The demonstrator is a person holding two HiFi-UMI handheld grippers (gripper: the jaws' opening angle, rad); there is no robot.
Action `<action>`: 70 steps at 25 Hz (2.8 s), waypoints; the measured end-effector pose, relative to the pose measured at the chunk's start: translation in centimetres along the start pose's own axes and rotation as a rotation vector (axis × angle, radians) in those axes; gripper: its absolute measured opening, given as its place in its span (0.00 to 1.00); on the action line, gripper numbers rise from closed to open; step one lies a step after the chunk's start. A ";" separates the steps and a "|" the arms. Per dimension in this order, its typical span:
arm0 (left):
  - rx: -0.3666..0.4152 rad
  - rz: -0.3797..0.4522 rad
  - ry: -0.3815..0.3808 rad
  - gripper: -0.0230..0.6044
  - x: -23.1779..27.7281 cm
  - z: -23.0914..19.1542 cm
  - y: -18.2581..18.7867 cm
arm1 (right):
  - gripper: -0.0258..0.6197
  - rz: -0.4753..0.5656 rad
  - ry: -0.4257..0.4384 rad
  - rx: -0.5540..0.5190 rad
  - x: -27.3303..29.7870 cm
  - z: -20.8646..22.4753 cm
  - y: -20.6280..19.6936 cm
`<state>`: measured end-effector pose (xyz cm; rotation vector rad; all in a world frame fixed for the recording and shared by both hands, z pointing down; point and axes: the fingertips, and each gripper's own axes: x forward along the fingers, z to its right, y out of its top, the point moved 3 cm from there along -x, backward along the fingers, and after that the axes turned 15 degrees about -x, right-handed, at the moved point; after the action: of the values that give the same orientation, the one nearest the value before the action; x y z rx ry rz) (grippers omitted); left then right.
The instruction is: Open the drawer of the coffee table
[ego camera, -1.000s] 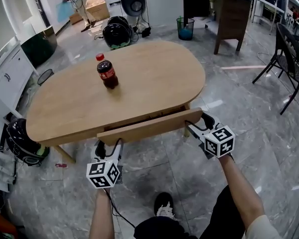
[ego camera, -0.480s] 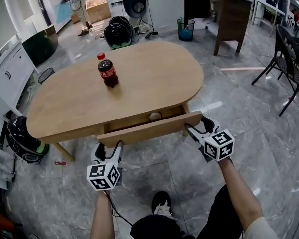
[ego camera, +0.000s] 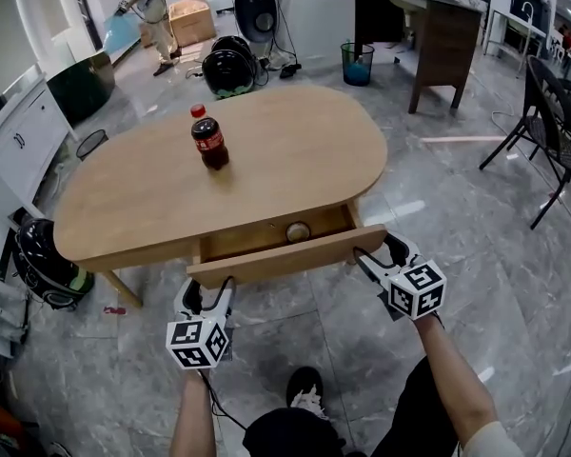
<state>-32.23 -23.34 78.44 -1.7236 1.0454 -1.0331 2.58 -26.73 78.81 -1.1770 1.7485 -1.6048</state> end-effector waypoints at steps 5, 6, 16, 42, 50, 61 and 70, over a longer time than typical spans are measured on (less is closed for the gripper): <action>-0.001 0.000 0.001 0.53 -0.7 0.4 -0.4 | 0.51 -0.003 0.000 0.003 -0.8 -0.3 -0.1; -0.001 -0.002 0.000 0.53 -0.9 0.5 -0.5 | 0.51 -0.004 -0.002 0.005 -1.1 -0.4 -0.2; -0.003 0.001 0.005 0.53 -2.4 0.8 -0.9 | 0.51 -0.005 0.001 0.007 -2.1 -1.1 -0.3; -0.001 -0.013 0.024 0.54 -5.9 2.2 -3.5 | 0.51 -0.006 -0.005 0.002 -5.8 -3.2 -1.9; -0.003 -0.027 0.029 0.54 -6.6 2.4 -4.4 | 0.51 -0.011 -0.006 -0.004 -6.6 -3.8 -2.7; -0.001 -0.016 0.027 0.54 -7.1 2.5 -4.9 | 0.52 -0.008 -0.016 -0.001 -7.1 -4.3 -3.1; -0.002 -0.014 0.018 0.54 -7.4 2.4 -4.9 | 0.52 -0.002 -0.020 0.000 -7.2 -4.5 -3.2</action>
<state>-31.14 -14.51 80.73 -1.7286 1.0471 -1.0585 3.44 -18.09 81.32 -1.1912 1.7353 -1.5896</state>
